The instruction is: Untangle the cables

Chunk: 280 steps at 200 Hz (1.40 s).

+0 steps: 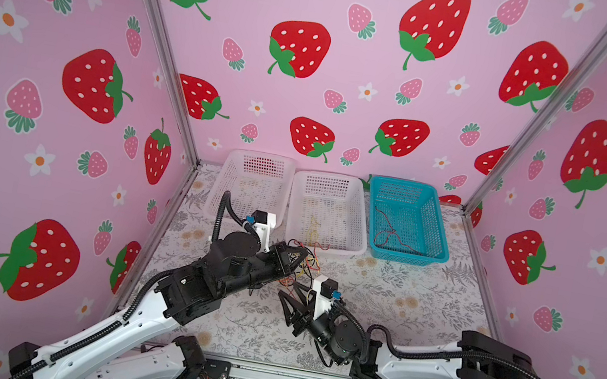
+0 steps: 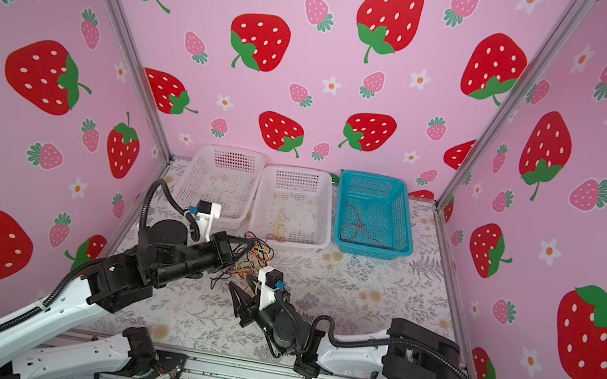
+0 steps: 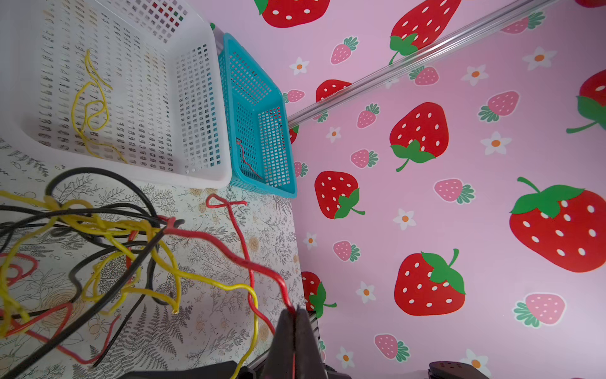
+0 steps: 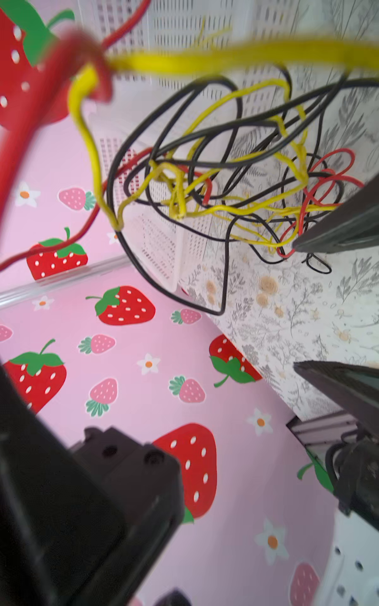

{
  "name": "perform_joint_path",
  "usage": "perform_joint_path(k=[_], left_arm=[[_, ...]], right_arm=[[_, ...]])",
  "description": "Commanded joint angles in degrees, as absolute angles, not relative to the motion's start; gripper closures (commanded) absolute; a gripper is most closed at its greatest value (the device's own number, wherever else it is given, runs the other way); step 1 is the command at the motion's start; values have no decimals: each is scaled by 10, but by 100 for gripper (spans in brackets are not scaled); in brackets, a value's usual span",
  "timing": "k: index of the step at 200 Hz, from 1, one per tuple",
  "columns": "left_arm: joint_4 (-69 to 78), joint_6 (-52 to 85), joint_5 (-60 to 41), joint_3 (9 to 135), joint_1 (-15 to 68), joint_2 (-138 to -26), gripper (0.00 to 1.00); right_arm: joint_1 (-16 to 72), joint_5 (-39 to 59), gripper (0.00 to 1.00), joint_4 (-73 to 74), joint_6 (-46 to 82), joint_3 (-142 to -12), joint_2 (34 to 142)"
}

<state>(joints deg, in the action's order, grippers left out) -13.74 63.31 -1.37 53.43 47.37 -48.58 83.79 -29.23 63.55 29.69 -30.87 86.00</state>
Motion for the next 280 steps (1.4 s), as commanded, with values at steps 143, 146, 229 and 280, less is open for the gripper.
perform_joint_path(k=[143,146,229,280], left_arm=[[-100,668,48,568,537,-463,100],[-100,668,48,567,538,-463,100],[-89,673,55,572,543,-457,100],[-125,655,132,582,542,-428,100]], right_arm=[[773,-359,47,708,208,-258,862],[773,-353,47,711,206,-258,863],[769,-254,43,794,178,-261,892],[770,-267,42,794,213,-166,796]])
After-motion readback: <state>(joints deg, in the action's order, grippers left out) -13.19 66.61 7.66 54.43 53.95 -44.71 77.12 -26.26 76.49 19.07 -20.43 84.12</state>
